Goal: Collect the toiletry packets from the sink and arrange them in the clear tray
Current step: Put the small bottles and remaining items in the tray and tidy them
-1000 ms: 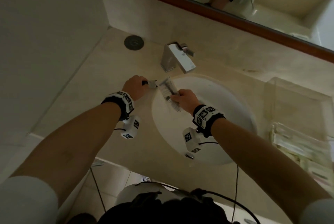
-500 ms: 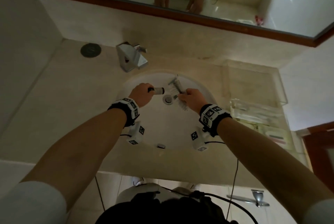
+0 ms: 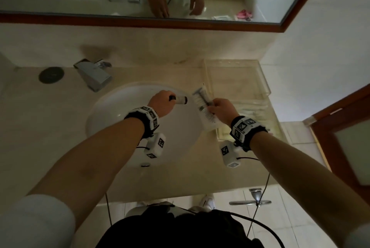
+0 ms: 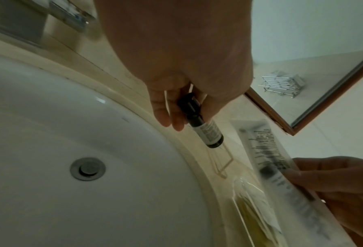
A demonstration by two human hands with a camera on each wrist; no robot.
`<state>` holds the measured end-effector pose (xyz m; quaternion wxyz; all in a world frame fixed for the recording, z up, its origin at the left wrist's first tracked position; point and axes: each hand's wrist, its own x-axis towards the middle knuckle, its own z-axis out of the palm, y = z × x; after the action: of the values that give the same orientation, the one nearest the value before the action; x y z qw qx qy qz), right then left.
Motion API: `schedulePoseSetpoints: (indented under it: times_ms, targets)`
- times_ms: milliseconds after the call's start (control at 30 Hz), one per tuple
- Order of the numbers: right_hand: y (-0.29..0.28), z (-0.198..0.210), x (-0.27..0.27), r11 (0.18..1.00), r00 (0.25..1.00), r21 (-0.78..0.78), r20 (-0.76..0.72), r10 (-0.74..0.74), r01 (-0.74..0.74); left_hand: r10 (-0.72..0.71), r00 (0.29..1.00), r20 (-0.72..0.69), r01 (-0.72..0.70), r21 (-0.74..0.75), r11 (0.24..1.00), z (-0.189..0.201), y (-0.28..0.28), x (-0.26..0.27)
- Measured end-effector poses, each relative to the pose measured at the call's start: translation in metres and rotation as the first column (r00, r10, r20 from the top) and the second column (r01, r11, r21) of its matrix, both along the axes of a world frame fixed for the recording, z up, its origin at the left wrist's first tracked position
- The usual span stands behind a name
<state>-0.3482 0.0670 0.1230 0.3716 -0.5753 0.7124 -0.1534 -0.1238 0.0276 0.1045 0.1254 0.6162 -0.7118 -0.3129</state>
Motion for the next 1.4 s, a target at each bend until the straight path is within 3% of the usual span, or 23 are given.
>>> schedulePoseSetpoints:
  times_ms: [200,700,933,1200,1400]
  targets:
    - [0.006,0.009,-0.067,0.999,1.000,-0.030,-0.002,-0.022,0.022,-0.015,1.000,0.010,0.015,-0.018,1.000,0.004,0.006,-0.053]
    - [0.010,0.001,-0.169,0.985,0.965,-0.009,-0.202,0.166,-0.171,0.052,0.999,-0.005,-0.053,-0.067,0.996,0.005,0.029,-0.153]
    - [0.011,-0.011,-0.172,0.961,0.949,0.084,-0.158,0.274,-0.264,0.080,0.997,0.017,-0.079,-0.075,0.994,0.003,0.031,-0.166]
    - [0.002,-0.021,-0.139,0.913,0.908,0.178,-0.144,0.394,-0.368,0.106,0.994,0.002,-0.106,-0.066,0.992,0.002,0.010,-0.158]
    - [-0.001,-0.025,-0.137,0.908,0.900,0.191,-0.165,0.404,-0.373,0.084,0.996,-0.002,-0.084,-0.042,0.996,-0.001,-0.004,-0.159]
